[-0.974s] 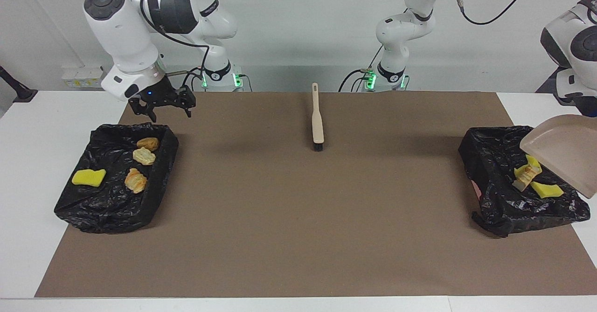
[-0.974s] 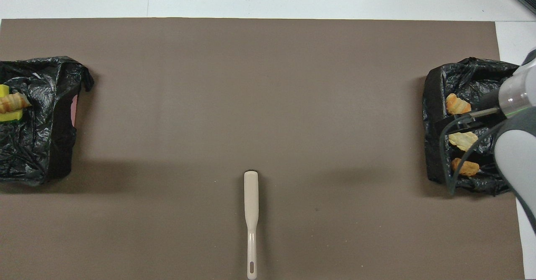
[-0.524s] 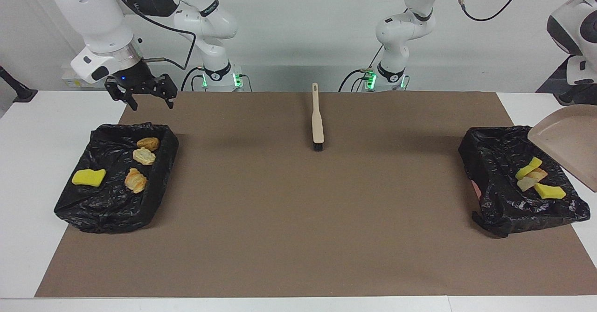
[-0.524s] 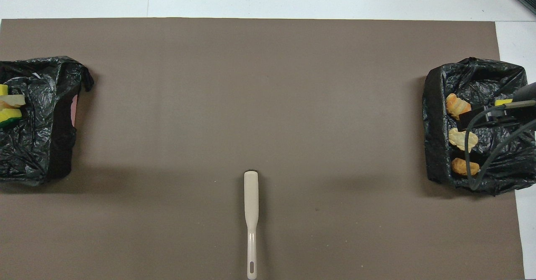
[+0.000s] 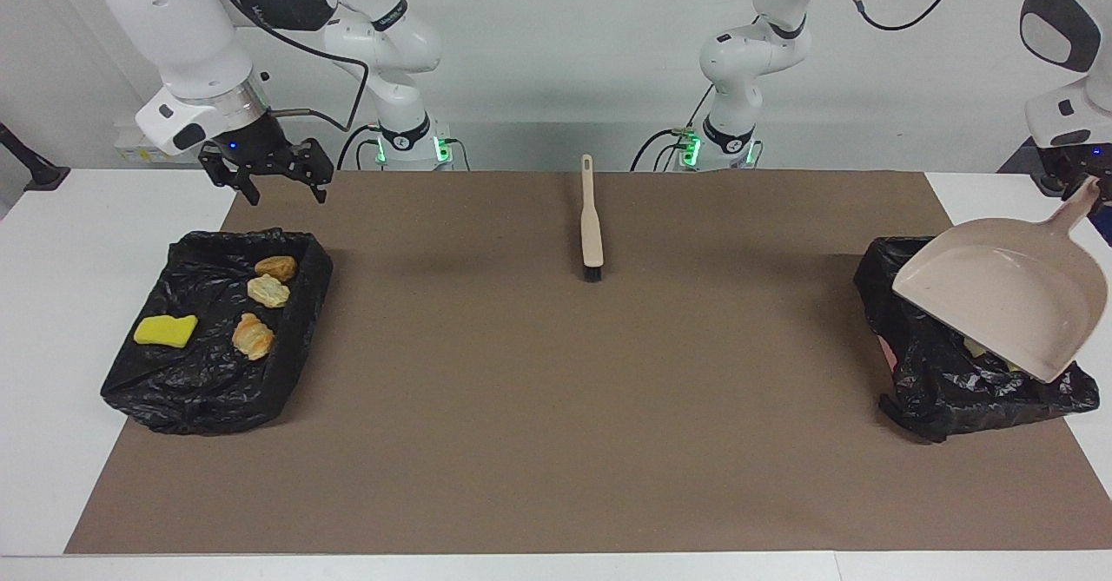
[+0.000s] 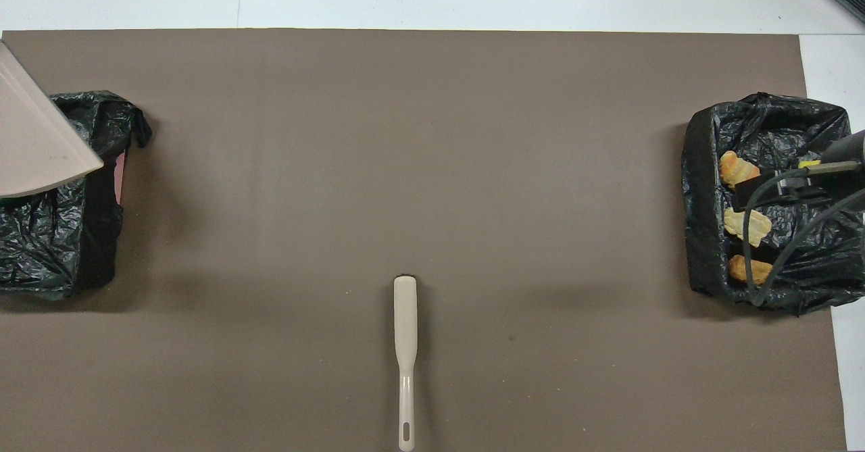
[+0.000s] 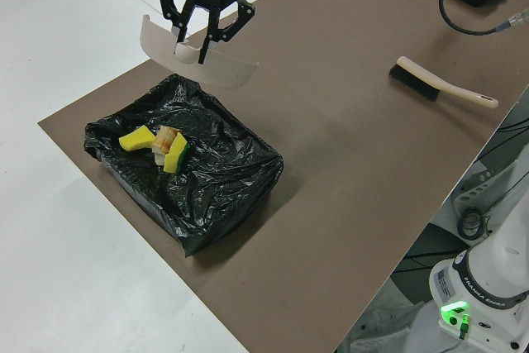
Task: Sweep and dump trash in bin
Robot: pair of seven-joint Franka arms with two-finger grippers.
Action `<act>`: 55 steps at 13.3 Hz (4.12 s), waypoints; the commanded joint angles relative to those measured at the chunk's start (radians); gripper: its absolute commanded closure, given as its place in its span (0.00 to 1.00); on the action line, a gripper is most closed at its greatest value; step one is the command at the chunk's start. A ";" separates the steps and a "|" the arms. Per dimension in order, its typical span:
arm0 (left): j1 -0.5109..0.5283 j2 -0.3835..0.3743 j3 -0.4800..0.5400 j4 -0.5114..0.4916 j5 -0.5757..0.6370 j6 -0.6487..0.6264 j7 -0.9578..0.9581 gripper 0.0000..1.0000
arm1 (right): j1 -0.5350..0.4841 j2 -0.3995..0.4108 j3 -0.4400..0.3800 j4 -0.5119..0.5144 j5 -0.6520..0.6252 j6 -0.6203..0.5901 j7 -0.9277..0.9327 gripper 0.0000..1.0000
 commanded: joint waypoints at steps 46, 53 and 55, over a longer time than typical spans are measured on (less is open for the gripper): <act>-0.476 -0.077 0.013 -0.351 -0.403 0.181 -1.219 0.00 | 0.001 -0.001 0.004 0.011 0.011 -0.015 0.014 0.00; -0.327 -0.183 0.016 -0.256 -0.402 -0.010 -1.131 0.00 | 0.001 -0.001 0.004 0.011 0.009 -0.017 0.014 0.00; -0.304 -0.183 0.018 -0.175 -0.400 -0.073 -1.129 0.00 | 0.001 -0.001 0.004 0.011 0.011 -0.015 0.015 0.00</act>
